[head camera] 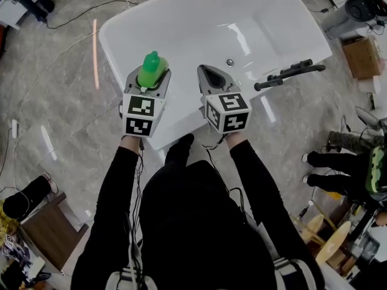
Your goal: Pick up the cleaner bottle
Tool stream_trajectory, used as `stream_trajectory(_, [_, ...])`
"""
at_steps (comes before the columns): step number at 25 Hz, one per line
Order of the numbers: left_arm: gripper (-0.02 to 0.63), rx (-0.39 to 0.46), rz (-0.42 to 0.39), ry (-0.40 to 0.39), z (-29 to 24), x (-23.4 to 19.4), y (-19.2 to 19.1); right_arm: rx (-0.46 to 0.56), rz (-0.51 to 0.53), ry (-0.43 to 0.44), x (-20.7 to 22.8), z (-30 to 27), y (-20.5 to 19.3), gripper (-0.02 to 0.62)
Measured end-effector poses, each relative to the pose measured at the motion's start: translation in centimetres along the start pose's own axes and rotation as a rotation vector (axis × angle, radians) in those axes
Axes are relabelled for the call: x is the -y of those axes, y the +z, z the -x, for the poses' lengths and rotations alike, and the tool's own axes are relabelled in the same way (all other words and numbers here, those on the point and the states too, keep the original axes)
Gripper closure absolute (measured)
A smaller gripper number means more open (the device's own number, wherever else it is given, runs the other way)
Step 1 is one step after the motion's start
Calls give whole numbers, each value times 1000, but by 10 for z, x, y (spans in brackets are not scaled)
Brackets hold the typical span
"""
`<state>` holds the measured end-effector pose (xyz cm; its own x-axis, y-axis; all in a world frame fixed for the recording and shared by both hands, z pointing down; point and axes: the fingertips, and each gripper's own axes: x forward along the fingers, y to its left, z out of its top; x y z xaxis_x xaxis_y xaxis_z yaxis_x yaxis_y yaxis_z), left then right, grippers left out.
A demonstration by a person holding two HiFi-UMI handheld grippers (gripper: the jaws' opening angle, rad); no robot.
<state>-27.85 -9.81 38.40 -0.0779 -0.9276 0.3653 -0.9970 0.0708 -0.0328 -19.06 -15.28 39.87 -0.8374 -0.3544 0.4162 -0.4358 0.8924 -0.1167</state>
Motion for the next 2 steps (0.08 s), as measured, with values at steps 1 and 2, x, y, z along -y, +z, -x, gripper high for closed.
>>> stream_trajectory(1, [414,0,0,0,0,0,-1,0,-1,-1,0,0,-1,594])
stream_trajectory(2, [414,-1,1,0,1,0,-2,0,-1,-2,0,1,-2,595])
